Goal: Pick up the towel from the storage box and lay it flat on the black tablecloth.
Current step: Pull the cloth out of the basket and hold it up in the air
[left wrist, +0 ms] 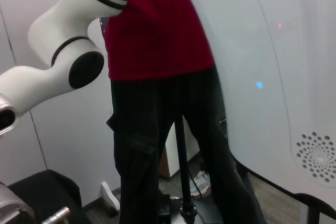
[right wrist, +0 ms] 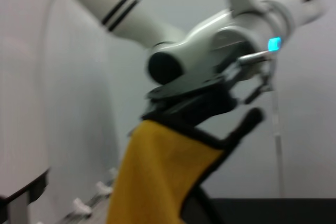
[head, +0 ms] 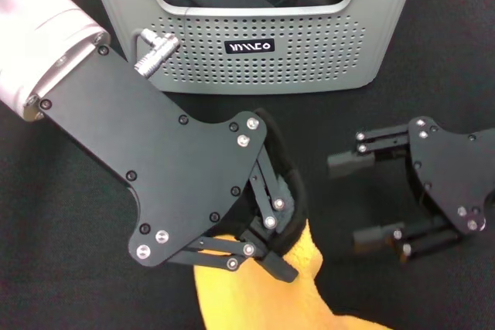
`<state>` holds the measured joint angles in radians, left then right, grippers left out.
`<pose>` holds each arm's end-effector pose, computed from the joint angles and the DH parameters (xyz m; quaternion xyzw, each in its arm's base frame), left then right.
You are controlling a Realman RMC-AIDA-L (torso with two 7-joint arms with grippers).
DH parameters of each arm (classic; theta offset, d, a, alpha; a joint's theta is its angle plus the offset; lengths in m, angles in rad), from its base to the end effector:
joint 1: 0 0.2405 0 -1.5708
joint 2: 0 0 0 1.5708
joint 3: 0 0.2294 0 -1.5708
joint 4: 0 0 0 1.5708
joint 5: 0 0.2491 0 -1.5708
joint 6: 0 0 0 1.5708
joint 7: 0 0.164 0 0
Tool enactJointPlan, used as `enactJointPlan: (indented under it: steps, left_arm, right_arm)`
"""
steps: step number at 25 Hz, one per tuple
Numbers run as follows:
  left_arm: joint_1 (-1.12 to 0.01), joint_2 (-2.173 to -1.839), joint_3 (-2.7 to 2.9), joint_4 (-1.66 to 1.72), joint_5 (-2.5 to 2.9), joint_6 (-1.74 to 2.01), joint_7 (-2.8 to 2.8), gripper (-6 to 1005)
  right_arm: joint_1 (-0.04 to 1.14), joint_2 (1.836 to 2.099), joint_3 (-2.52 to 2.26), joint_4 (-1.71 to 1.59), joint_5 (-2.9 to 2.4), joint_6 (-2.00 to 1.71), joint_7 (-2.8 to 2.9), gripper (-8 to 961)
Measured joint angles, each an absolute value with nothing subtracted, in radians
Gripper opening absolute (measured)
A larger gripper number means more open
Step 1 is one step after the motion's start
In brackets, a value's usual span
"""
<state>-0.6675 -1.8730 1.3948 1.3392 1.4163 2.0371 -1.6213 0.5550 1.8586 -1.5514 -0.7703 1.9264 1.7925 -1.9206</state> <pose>-0.0367 0.2817 0.0601 0.9280 -0.2287 0.1881 0.2262 0.1439 0.3142 0.0027 0.9369 0.0616 -0.3266 0.1085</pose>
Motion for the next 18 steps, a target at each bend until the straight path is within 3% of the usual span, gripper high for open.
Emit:
enactJointPlan:
  steps: [6,18]
  left_arm:
    - [-0.685,-1.879,1.403,1.341,1.409,2.037,-1.625,15]
    - [-0.745,-1.91,1.463,1.338,1.398,2.037,-1.621,17]
  right_arm:
    - [0.569,1.854,-1.561,-0.837,1.923,1.794,-1.926,691]
    - [0.628,1.868,-1.57,-0.878,1.927,1.796,-1.931,690]
